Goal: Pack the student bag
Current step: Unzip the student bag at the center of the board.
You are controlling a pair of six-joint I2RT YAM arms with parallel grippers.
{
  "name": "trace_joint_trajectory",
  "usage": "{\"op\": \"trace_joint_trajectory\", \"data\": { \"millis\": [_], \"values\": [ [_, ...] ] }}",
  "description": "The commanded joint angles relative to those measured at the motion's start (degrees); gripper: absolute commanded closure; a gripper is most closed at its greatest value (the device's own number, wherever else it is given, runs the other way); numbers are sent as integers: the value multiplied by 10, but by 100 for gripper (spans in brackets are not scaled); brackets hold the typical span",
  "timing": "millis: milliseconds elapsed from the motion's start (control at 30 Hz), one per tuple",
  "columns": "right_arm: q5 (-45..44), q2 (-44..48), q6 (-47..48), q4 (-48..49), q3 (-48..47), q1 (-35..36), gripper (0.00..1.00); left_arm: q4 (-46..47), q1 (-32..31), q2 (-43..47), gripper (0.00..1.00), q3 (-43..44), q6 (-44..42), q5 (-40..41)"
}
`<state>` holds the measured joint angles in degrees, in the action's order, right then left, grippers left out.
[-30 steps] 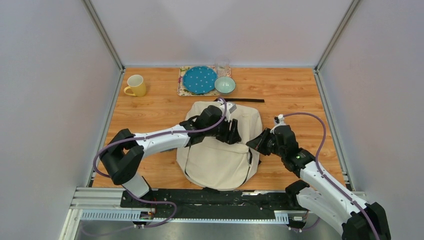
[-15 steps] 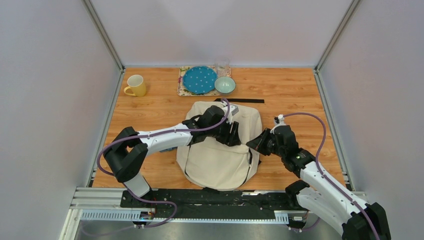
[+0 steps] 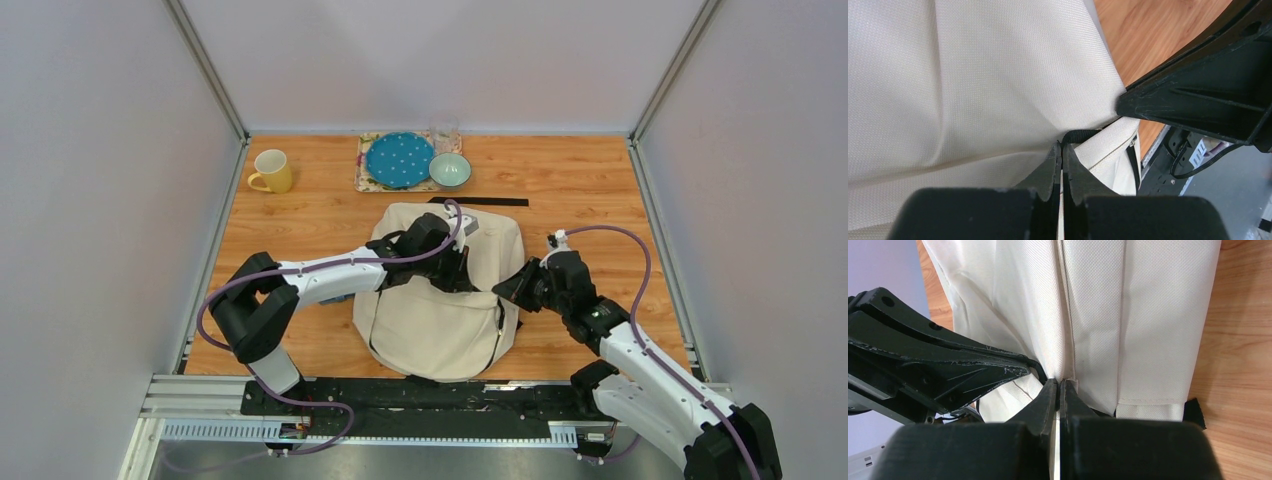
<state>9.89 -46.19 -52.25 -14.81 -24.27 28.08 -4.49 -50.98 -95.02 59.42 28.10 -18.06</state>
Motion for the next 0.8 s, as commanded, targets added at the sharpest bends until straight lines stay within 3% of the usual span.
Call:
{"op": "trace_joint_trajectory", "data": {
  "millis": [0, 400, 767],
  "values": [
    [-4, 4, 1, 10, -22, 2, 100, -30, 0, -4, 100, 16, -13, 7],
    [-23, 3, 1, -4, -3, 2, 100, 16, 0, 90, 100, -53, -11, 115],
    [-53, -3, 2, -19, 6, 2, 100, -30, 35, 194, 100, -127, -21, 196]
  ]
}}
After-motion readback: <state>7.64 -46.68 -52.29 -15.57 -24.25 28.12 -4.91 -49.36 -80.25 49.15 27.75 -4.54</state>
